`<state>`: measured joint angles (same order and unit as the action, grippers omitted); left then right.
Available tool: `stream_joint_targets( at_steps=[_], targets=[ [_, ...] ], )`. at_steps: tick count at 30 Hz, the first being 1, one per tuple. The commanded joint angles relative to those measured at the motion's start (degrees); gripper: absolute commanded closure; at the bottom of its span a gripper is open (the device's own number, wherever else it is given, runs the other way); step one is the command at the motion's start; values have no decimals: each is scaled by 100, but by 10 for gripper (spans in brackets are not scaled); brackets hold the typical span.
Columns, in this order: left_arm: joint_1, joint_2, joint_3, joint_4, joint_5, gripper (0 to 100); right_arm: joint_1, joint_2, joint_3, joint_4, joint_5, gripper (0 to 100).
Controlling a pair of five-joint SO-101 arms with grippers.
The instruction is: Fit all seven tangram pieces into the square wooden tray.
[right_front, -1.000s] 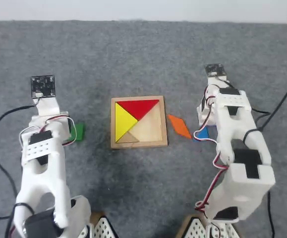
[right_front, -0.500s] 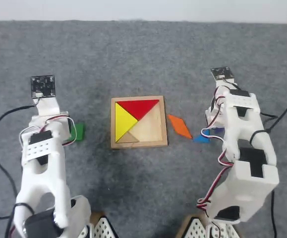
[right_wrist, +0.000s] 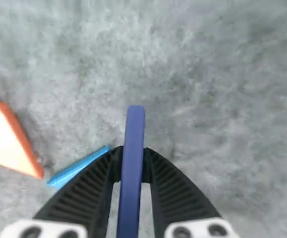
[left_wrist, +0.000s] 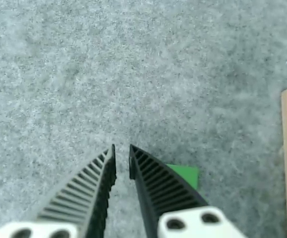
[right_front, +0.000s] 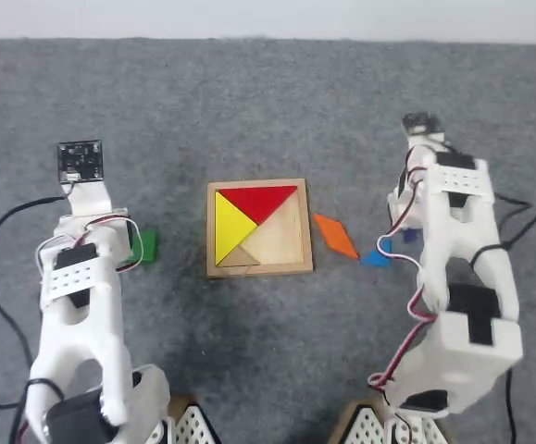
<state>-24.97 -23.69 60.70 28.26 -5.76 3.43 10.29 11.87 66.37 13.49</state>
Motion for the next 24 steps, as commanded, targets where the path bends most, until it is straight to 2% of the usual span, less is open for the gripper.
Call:
stream_joint_targets(
  at_steps=[1, 4, 7, 10, 13, 22, 24],
  targets=[
    [53, -97, -57, -105, -70, 952, -180, -848, -527, 426, -149, 992],
    [53, -97, -57, -105, -70, 952, -743, -1156, -589, 778, -158, 992],
    [53, -97, -48, -105, -70, 952, -1613, -1182, -571, 927, -79, 992],
    [53, -97, -48, -105, -79, 952, -2457, -963, -589, 892, 281, 992],
    [53, -88, -48, -105, -79, 952, -3011, -585, -659, 646, 633, 992],
    [53, -88, -48, -105, -79, 952, -3169, 875, -1846, 637, 598, 992],
    [53, -88, -48, -105, -79, 952, -3187, 1174, -2163, 813, 387, 990]
  ],
)
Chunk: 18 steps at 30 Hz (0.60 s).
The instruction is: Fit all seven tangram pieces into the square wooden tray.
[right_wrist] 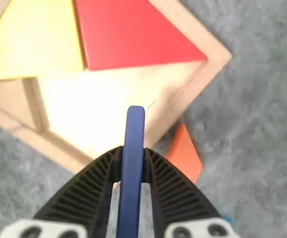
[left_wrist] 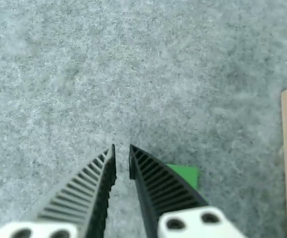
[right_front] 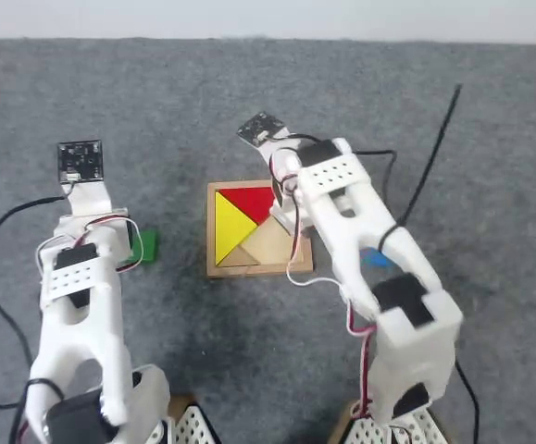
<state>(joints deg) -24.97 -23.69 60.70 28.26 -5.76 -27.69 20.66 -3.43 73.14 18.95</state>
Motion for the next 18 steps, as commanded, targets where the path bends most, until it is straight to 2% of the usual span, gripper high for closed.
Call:
stream_joint_targets(
  at_steps=[1, 8, 11, 15, 18],
  targets=[
    [53, -88, -48, -105, -79, 952, -84, 259, -791, 233, -316, 989],
    [53, -79, -48, -114, -79, 952, -101, 945, -1626, 655, -1125, 988],
    [53, -70, -48, -114, -79, 952, -110, 1103, -1820, 919, -1178, 967],
    [53, -70, -48, -123, -79, 952, -119, 1270, -2084, 1165, -1178, 869],
    [53, -62, -57, -132, -79, 952, -215, 1393, -2189, 1200, -1187, 866]
  ],
)
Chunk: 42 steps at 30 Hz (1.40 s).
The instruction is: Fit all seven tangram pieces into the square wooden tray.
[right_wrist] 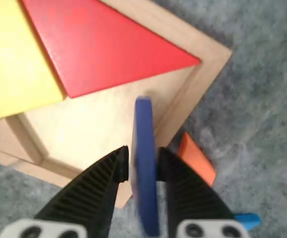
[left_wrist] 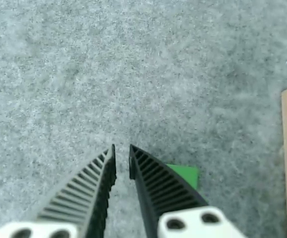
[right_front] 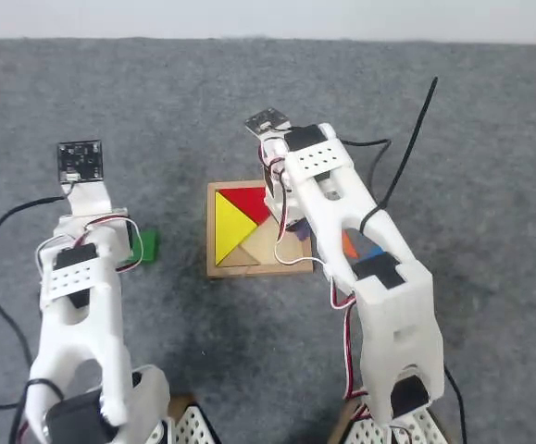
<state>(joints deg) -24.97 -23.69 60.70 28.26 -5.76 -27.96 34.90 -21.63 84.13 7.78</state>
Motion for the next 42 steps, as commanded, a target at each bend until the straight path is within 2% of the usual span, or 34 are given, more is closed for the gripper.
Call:
stream_joint_targets(
  at_steps=[1, 7, 17, 24, 29, 35, 38, 42],
  targets=[
    [53, -62, -57, -132, -79, 952, -259, -13, -369, 101, -70, 869],
    [53, -62, -57, -141, -79, 952, -585, -48, -396, 277, -70, 869],
    [53, -62, -57, -141, -79, 952, -646, -4, -1073, 1042, -79, 869],
    [53, -62, -57, -141, -79, 952, -989, 13, -1108, 1130, -88, 869],
    [53, -70, -57, -141, -79, 952, -611, -84, -1231, 1402, -18, 864],
    [53, -79, -57, -141, -79, 952, -479, 154, -1222, 1130, 844, 862],
    [44, -79, -57, -132, -79, 952, -286, 286, -1222, 1086, 1011, 802],
    [44, -79, -57, -123, -79, 952, -207, 330, -1231, 1209, 1011, 652]
  ],
)
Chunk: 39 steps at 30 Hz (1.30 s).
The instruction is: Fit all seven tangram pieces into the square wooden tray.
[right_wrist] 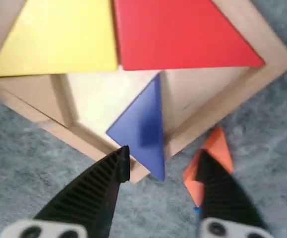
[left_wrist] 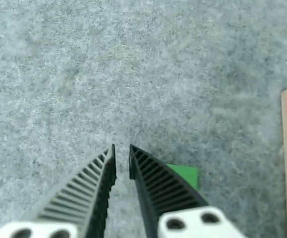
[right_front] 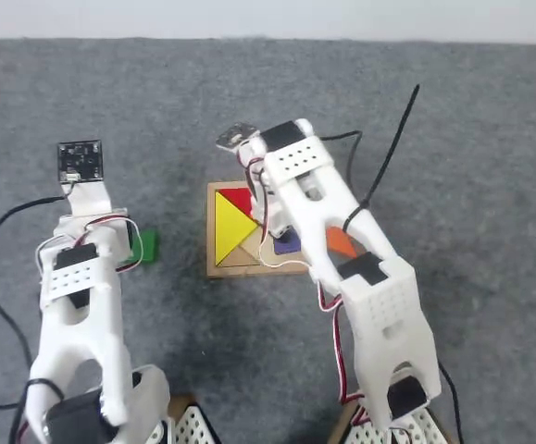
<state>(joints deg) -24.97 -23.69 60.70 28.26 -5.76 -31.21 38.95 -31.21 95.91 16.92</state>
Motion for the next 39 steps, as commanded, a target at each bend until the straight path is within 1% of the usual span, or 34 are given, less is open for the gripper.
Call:
stream_joint_targets(
  at_steps=[1, 4, 8, 11, 23, 25, 30, 33, 36, 39],
  targets=[
    [44, -79, -57, -123, -79, 952, 84, -66, -281, 48, 88, 622],
    [44, -88, -57, -123, -79, 952, -119, -48, -299, 22, -44, 578],
    [44, -88, -57, -123, -79, 952, -330, -40, -299, -171, -642, 578],
    [44, -88, -57, -123, -79, 952, -374, -13, -273, -145, -826, 578],
    [44, -88, -57, -123, -79, 952, -356, 602, -308, -163, -774, 583],
    [44, -88, -57, -123, -79, 952, -347, 602, -308, -163, -668, 619],
    [44, -88, -57, -123, -79, 952, -338, 637, -308, -163, -642, 788],
    [44, -88, -57, -123, -79, 952, -251, 611, -308, -171, -651, 864],
    [44, -88, -57, -123, -79, 952, -92, 602, -316, -224, -659, 916],
    [53, -88, -57, -123, -79, 952, 13, 611, -475, -198, -668, 944]
  ],
)
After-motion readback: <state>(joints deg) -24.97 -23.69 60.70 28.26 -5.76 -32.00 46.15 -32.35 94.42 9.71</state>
